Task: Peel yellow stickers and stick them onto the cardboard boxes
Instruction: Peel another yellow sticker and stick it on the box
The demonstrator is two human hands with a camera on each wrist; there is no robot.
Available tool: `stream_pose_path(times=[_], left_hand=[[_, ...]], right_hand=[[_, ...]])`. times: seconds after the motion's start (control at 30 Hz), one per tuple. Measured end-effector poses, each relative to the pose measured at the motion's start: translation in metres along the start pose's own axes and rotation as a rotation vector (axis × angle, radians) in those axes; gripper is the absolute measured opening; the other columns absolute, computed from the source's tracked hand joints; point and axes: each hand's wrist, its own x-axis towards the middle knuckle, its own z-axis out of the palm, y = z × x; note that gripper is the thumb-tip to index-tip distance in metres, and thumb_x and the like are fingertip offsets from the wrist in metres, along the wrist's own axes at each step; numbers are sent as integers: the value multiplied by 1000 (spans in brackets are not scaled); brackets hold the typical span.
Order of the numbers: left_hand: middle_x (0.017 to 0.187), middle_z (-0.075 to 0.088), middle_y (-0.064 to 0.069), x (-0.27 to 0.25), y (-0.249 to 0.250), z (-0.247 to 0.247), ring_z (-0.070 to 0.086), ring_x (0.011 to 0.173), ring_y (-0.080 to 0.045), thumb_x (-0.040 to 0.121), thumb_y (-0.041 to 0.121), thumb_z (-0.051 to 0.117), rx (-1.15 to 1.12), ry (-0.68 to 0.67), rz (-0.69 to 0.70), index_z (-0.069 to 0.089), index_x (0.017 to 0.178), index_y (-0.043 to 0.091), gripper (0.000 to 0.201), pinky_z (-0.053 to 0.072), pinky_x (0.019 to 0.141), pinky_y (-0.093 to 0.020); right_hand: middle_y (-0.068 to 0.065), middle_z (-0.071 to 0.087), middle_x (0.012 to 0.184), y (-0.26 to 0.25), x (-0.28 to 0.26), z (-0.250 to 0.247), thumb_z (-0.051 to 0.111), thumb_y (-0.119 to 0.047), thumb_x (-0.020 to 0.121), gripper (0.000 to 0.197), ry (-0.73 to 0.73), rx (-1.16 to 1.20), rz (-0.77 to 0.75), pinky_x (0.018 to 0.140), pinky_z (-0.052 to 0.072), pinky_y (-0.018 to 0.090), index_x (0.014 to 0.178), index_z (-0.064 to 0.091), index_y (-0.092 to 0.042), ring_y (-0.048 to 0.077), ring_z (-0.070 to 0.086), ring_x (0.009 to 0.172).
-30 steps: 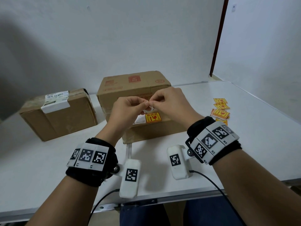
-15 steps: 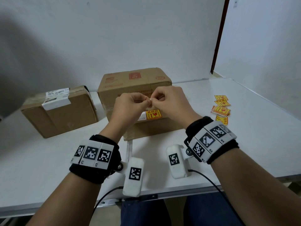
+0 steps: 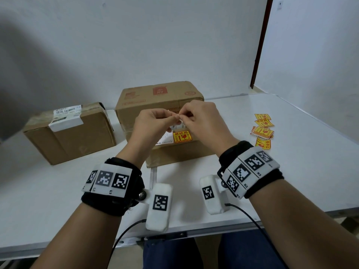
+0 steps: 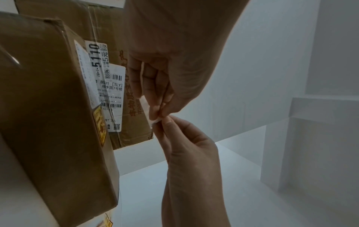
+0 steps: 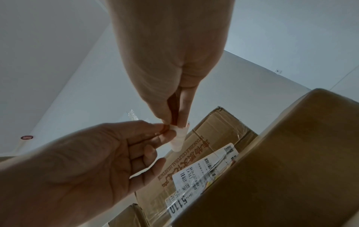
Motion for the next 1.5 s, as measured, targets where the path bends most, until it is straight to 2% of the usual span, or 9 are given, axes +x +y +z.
stream_pose_path(times=[0.23, 0.4, 0.53, 0.7, 0.9, 1.1, 1.2, 1.3, 1.5], left_hand=[[81, 76, 2, 0, 0, 3, 70, 88, -27, 79, 27, 71, 16, 28, 10, 76, 78, 21, 8, 57, 84, -45], [79, 74, 7, -1, 5, 1, 62, 65, -1, 83, 28, 70, 104, 47, 38, 75, 81, 22, 8, 50, 63, -20], [73, 72, 6, -3, 9, 1, 53, 57, 4, 84, 27, 70, 171, 33, 56, 74, 79, 21, 9, 38, 46, -8], [77, 74, -3, -4, 9, 1, 54, 67, -12, 82, 26, 67, 160, -10, 24, 73, 74, 21, 12, 43, 56, -25], [81, 75, -4, -4, 7, -3, 65, 82, -27, 83, 26, 67, 99, -56, 2, 75, 77, 20, 11, 55, 81, -48], [77, 76, 4, -1, 9, -7, 60, 69, -5, 86, 27, 68, 149, -54, 30, 76, 80, 21, 12, 51, 67, -27], [74, 75, 8, -3, 12, -4, 61, 70, -13, 86, 28, 67, 256, -53, 47, 76, 79, 24, 12, 51, 62, -31], [72, 74, 8, -5, 15, -2, 65, 71, -21, 85, 28, 67, 351, -34, 52, 76, 80, 22, 12, 42, 49, -21], [74, 75, 7, -7, 13, -1, 60, 67, 0, 84, 28, 66, 320, -27, 25, 75, 76, 22, 13, 46, 61, -23]], right_hand=[[1, 71, 88, -1, -1, -1, 62, -20, 91, 13, 11, 67, 33, 76, 55, 25, 92, 73, -14, 11, 65, 80], [-5, 70, 81, -1, 3, -5, 64, -18, 89, 11, -40, 157, 102, 75, 55, 20, 90, 74, -16, 7, 68, 78], [-5, 68, 77, -2, 6, -10, 64, -16, 88, 11, -107, 144, 99, 75, 53, 18, 86, 74, -17, 9, 67, 80], [0, 72, 79, -1, 4, -8, 62, -17, 87, 12, -137, 105, 65, 75, 58, 31, 84, 73, -14, 13, 68, 76], [-4, 73, 75, 5, -1, -4, 66, -16, 88, 10, -55, 335, 167, 71, 54, 12, 84, 75, -13, 2, 69, 71], [-3, 75, 79, 6, 1, -5, 69, -17, 86, 8, -82, 352, 163, 76, 57, 17, 88, 77, -14, 5, 71, 78], [-7, 72, 78, 4, 3, -10, 66, -17, 86, 10, -130, 201, 114, 68, 52, 8, 85, 76, -18, 3, 68, 78], [-5, 72, 80, 1, 4, -12, 63, -17, 88, 12, -192, 87, 62, 74, 56, 24, 85, 75, -17, 7, 67, 78], [-1, 71, 76, 3, -2, -7, 64, -20, 88, 13, -159, 93, 50, 69, 57, 30, 87, 75, -14, 12, 67, 72]])
